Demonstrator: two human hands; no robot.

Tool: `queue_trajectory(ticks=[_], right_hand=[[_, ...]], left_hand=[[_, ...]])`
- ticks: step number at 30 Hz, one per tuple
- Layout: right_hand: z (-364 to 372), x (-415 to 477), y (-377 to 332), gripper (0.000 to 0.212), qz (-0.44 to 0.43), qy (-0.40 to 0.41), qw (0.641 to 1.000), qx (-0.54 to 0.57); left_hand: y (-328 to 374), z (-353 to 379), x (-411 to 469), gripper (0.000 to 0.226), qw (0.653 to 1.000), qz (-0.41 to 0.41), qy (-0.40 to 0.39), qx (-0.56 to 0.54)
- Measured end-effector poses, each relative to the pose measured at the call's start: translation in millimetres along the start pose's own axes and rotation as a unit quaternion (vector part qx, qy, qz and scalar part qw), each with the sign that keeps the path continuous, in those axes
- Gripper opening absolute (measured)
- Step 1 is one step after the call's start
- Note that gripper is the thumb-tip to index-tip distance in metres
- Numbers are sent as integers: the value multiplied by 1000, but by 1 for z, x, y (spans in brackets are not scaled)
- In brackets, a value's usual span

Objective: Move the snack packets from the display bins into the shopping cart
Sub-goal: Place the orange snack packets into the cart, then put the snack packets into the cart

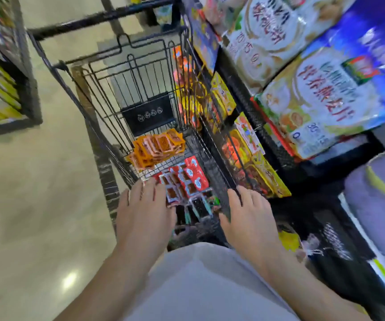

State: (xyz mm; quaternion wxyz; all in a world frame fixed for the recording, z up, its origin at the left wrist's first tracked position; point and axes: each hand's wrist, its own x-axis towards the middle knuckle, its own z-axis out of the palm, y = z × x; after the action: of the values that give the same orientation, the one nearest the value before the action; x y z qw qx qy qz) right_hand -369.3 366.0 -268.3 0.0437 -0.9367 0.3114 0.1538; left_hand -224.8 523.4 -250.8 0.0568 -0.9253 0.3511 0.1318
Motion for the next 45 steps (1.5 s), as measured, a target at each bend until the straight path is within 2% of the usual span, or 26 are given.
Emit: queue_trajectory(ticks=[6,9,12,18,22,24,26,30,33,35,37,39,41,45], right_hand=[[-19,-96,30,63,103,62,992,49],[-23,-138,60,63,146,79,984,67],[-23,-183,98,63,211,119,967,82],[-7,-296,191,58,311,156,931,112],[13,-383,256,61,386,190,896,105],[27,-424,284,61,415,204,880,107],[35,-464,304,62,451,183,867,111],[51,-525,333,59,535,178,815,132],[64,-556,349,59,597,183,771,123],[68,-572,359,58,620,163,757,125],[72,-585,369,58,636,141,751,110],[71,-594,379,58,662,126,730,108],[73,-599,391,58,688,138,705,108],[76,-610,423,59,714,139,677,111]], left_hand=[[42,-31,-50,65,989,129,68,34],[79,-42,-66,69,979,183,58,63],[126,-52,-88,68,971,224,57,62],[249,-50,-144,59,936,323,132,47],[345,-42,-201,44,902,404,155,21],[388,-34,-229,50,882,449,140,15],[425,-28,-256,45,858,494,139,29],[488,-27,-297,50,810,571,125,45],[532,-27,-318,45,778,615,119,43],[562,-28,-328,43,760,638,118,33],[594,-28,-334,51,738,667,101,34],[624,-27,-339,52,715,693,91,36],[654,-24,-342,57,710,697,88,41],[715,-10,-344,61,683,726,71,-10]])
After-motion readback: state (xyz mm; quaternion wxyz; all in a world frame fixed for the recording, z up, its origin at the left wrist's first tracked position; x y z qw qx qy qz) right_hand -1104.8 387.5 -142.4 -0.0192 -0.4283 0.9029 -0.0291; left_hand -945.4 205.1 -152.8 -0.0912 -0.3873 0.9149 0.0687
